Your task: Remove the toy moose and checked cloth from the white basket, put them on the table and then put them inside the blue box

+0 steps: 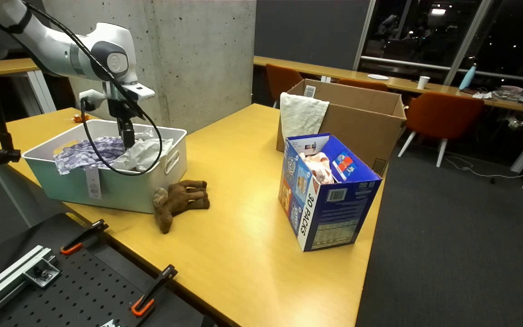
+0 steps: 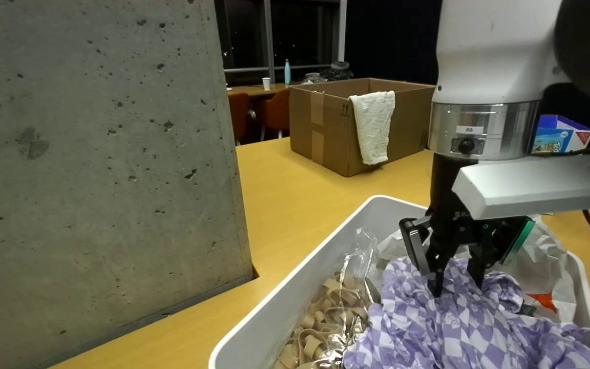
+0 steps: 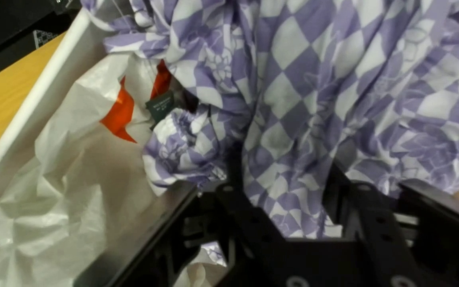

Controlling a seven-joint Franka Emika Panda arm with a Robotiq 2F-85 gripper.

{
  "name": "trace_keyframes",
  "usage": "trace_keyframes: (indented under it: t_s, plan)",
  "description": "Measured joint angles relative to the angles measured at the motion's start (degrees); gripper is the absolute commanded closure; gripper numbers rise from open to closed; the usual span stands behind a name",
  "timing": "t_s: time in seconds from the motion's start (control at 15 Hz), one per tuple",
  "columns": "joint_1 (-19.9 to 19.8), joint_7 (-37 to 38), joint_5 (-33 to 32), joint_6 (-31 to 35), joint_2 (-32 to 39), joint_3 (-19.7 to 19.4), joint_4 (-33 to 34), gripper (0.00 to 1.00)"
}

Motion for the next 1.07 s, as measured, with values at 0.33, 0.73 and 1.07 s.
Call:
trace_keyframes:
  t_s: [0.33,0.73,1.07]
  plan:
    - [0.01,-0.66,-0.01,0.23,0.31,-0.12,0.05,1.0]
    - [0.07,-1.29,-0.12,0.21,-2.19,-0.12,0.13,0.99]
    - [-1.52,-3.59,-0.07,0.06,-11.52,-0.15,-1.35,0.99]
